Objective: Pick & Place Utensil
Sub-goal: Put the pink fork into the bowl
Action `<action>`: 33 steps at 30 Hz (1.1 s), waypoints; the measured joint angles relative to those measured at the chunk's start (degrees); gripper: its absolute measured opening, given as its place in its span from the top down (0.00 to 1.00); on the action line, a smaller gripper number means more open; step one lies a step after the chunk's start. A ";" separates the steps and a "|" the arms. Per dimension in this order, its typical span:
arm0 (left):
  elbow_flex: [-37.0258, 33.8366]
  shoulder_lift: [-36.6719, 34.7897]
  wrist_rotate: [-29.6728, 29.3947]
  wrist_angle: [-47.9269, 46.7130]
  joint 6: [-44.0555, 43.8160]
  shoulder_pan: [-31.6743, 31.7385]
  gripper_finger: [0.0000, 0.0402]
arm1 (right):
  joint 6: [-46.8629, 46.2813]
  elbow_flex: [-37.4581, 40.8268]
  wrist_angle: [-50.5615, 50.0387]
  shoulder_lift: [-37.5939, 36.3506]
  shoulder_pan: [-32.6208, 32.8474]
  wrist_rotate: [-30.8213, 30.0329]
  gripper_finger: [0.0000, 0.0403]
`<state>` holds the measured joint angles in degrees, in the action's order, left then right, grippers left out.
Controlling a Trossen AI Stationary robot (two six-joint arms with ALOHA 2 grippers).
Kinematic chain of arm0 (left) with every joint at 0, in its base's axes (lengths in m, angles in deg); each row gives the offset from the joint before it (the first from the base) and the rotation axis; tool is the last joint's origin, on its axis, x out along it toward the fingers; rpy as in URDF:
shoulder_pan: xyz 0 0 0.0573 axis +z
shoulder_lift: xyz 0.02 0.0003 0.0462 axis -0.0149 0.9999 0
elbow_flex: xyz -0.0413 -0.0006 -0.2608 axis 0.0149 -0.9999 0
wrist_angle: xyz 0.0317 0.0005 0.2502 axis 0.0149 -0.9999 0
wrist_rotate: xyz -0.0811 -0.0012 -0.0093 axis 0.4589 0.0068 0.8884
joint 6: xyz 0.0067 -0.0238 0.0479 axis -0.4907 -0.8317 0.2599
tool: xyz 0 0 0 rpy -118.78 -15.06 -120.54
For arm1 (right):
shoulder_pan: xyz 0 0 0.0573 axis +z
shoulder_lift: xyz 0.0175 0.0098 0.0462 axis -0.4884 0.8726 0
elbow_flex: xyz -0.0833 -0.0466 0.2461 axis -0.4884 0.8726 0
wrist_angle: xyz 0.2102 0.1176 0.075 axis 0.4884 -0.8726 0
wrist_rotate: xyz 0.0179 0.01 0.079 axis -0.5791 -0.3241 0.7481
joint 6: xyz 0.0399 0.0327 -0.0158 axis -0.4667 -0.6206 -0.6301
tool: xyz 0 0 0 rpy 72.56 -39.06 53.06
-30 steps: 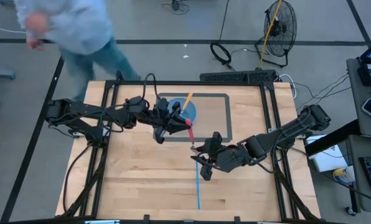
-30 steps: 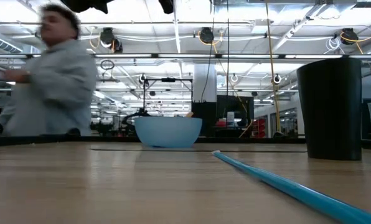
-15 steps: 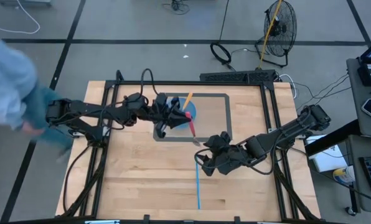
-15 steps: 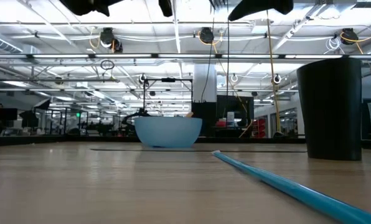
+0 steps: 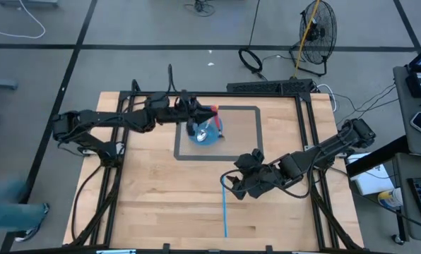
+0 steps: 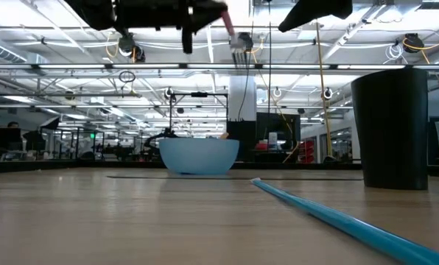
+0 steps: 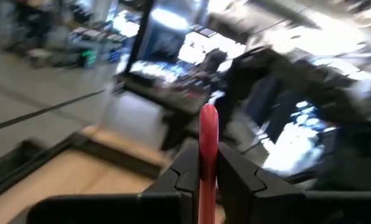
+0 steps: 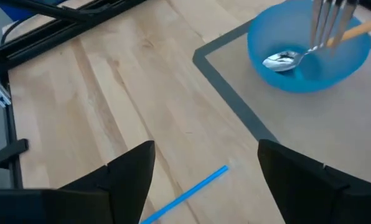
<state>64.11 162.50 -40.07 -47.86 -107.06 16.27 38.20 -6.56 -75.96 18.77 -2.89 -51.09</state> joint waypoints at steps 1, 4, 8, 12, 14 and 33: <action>0.00 0.00 -0.65 -1.83 0.62 0.71 0.91 | 0.00 0.00 -0.17 -0.10 0.00 0.00 0.30; 0.00 0.00 -2.86 -7.17 2.24 2.79 0.94 | 0.04 0.00 -1.35 -0.90 0.33 0.00 0.31; 0.00 0.00 -6.85 -14.00 3.51 5.34 0.93 | 0.24 0.00 -1.98 -2.78 0.55 -0.15 0.31; 0.00 0.00 -11.12 -20.28 3.39 7.17 0.88 | 1.67 0.00 -1.82 -5.26 0.75 -0.39 0.31; -0.01 0.00 -12.81 -23.04 3.39 7.75 0.88 | 2.60 0.00 -1.76 -6.77 0.74 -0.46 0.31; 0.09 10.21 -17.13 -27.55 -6.49 8.53 0.91 | 8.21 0.00 -1.73 -17.11 1.14 -6.20 0.31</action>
<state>64.20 172.71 -57.20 -75.41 -113.55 24.79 46.41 -6.56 -77.70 1.66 -1.75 -57.29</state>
